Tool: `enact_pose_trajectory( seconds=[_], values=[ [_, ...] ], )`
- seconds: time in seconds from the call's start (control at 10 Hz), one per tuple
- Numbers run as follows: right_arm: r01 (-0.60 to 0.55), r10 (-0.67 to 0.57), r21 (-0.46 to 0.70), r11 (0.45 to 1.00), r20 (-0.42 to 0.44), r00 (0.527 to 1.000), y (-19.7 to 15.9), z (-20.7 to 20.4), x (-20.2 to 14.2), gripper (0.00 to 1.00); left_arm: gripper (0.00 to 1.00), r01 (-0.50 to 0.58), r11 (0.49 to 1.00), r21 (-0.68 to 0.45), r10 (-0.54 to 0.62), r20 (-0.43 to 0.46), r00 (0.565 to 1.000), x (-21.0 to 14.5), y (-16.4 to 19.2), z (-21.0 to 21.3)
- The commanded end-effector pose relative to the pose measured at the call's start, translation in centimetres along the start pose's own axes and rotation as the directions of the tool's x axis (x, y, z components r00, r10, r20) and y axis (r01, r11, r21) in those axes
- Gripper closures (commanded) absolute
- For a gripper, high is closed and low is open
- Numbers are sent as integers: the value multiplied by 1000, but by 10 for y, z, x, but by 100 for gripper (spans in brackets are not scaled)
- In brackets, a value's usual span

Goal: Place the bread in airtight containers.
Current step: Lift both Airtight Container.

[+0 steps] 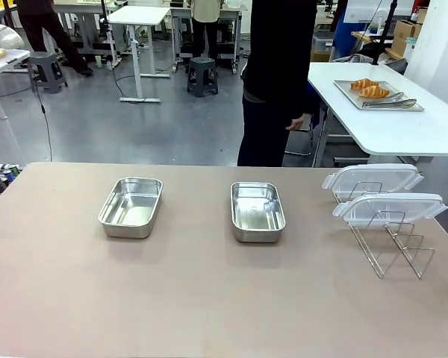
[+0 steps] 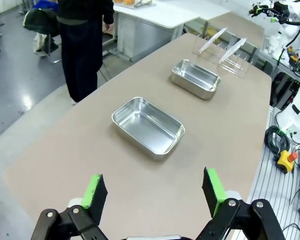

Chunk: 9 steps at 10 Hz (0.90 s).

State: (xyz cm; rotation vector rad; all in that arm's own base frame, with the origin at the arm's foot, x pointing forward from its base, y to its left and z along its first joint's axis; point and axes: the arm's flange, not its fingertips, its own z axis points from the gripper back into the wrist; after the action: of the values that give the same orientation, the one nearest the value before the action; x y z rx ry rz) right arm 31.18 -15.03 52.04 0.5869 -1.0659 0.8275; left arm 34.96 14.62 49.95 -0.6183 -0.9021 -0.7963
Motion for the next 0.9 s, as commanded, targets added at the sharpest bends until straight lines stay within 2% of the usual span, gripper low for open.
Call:
enact_pose_trajectory(
  seconds=[0.0,0.8],
  values=[
    [-26,26,4,1000,9,1000,0,2,2,0,0,25,1000,-9,-24,23,999,2,3,-1],
    [-26,26,4,1000,9,1000,0,2,2,0,0,25,1000,-9,-24,23,999,2,3,-1]
  ],
)
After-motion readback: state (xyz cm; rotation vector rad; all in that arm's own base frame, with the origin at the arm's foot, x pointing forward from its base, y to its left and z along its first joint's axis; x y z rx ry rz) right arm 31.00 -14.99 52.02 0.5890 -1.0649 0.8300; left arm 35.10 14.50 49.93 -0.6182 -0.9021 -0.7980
